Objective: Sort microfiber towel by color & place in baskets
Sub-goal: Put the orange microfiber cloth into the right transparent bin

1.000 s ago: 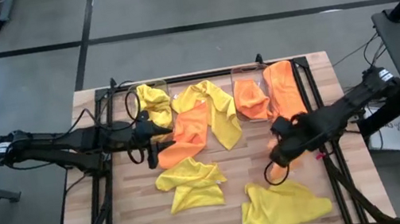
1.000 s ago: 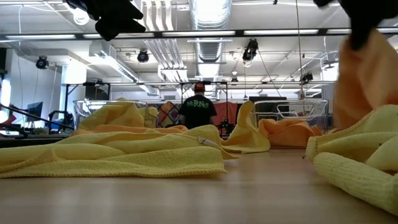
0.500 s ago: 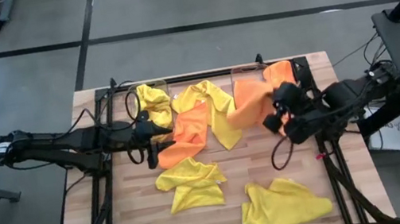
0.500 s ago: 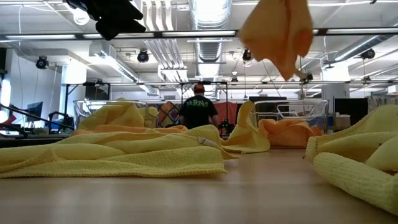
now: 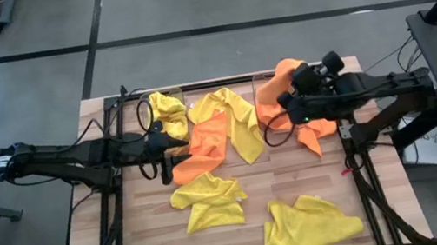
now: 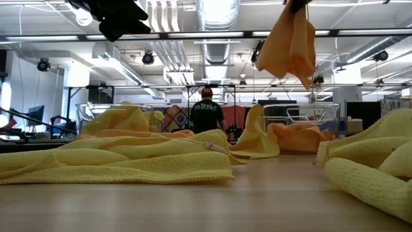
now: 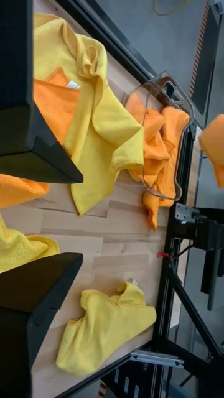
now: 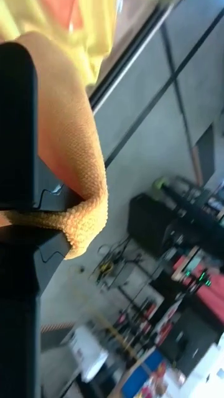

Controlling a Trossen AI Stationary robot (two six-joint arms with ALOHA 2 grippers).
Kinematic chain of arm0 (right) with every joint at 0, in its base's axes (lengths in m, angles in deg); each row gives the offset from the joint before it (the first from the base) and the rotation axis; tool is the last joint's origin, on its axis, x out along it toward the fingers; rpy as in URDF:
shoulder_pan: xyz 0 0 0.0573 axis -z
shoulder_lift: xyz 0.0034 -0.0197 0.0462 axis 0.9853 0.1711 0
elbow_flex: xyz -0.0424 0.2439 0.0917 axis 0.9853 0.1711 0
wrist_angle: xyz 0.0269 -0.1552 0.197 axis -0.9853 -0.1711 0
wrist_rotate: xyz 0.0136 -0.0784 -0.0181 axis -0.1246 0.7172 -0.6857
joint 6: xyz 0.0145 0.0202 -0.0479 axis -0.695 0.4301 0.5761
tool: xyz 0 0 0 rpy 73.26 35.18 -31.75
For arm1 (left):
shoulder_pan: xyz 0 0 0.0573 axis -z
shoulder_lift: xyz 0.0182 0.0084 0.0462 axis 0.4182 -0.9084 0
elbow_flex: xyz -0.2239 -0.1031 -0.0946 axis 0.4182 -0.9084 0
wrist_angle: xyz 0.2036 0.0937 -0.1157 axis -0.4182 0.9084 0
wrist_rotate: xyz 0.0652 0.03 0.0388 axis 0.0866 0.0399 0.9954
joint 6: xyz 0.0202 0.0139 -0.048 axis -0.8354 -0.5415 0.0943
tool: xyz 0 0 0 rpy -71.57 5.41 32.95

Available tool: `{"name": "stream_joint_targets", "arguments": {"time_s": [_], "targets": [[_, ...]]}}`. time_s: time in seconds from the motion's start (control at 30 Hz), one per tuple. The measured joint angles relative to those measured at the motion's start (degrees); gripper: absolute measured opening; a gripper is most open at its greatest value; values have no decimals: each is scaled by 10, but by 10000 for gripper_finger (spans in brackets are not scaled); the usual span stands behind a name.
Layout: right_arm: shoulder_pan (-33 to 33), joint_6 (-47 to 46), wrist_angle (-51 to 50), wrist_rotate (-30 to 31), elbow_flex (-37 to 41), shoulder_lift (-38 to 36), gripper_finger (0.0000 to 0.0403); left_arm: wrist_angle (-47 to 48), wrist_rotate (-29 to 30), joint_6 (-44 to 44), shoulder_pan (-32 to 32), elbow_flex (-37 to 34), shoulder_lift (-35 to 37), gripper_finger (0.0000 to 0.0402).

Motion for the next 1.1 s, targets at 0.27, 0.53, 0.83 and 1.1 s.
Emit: {"name": "stream_joint_targets", "arguments": {"time_s": [0.27,0.53,0.83,1.1], "targets": [[49,20,66,-8,75,5,9,0,0,0,0,0,0,177],[89,143,245,-71,157,10,9,0,20,0,0,0,0,177],[139,196,328,-114,222,8,9,0,20,0,0,0,0,177],[203,173,329,-113,287,6,9,0,20,0,0,0,0,177]]}}
